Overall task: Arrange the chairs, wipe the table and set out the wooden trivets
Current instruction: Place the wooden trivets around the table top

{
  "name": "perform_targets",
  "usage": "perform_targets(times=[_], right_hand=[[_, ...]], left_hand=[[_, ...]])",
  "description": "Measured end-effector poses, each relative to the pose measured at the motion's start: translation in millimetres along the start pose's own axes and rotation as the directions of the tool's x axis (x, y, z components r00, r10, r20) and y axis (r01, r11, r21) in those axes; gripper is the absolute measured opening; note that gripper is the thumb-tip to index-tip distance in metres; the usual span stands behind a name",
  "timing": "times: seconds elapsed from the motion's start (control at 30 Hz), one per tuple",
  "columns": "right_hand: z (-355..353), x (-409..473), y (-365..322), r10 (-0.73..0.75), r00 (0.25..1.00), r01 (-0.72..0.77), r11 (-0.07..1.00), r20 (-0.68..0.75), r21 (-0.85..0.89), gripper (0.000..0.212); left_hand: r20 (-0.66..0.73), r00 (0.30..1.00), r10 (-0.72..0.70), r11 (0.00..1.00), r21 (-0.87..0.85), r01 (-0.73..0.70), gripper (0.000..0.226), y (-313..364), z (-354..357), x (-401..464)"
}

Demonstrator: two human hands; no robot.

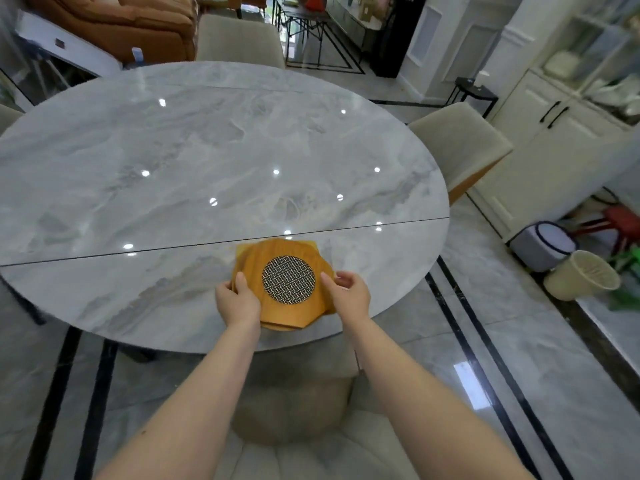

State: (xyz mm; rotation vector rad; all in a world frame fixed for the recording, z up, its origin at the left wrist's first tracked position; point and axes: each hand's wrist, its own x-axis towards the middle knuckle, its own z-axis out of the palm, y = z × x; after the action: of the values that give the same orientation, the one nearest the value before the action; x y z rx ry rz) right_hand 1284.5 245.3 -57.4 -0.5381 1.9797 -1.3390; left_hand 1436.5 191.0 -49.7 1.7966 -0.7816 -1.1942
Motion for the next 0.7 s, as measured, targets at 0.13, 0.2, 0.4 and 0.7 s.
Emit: perform_targets(times=[0.13, 0.2, 0.4, 0.7], right_hand=[[-53.5, -2.5, 6.3, 0.084, 0.991, -0.076, 0.994, -0.106, 0.079, 0.045], [-83.6, -3.4, 5.4, 0.092, 0.983, -0.064, 0.983, -0.162, 0.171, 0.043], [-173.1, 9.6, 11.3, 0.112, 0.965, -0.025, 0.939, -0.237, 0.342, 0.039], [-336.7, 75.7, 19.5, 0.184, 0.943, -0.073, 0.927, -0.277, 0.367, 0.045]], left_hand=[[0.124, 0.992, -0.004, 1.0, 0.01, 0.003, 0.033, -5.4, 28.3, -42.5], [0.197, 0.98, -0.017, 1.0, -0.004, 0.018, 0.034, -5.9, 47.1, -64.7], [0.323, 0.946, 0.039, 0.999, -0.046, -0.026, 0.033, -5.9, 112.1, -133.3], [0.43, 0.903, -0.012, 0.994, -0.091, 0.056, 0.03, -19.5, 247.9, -244.4]])
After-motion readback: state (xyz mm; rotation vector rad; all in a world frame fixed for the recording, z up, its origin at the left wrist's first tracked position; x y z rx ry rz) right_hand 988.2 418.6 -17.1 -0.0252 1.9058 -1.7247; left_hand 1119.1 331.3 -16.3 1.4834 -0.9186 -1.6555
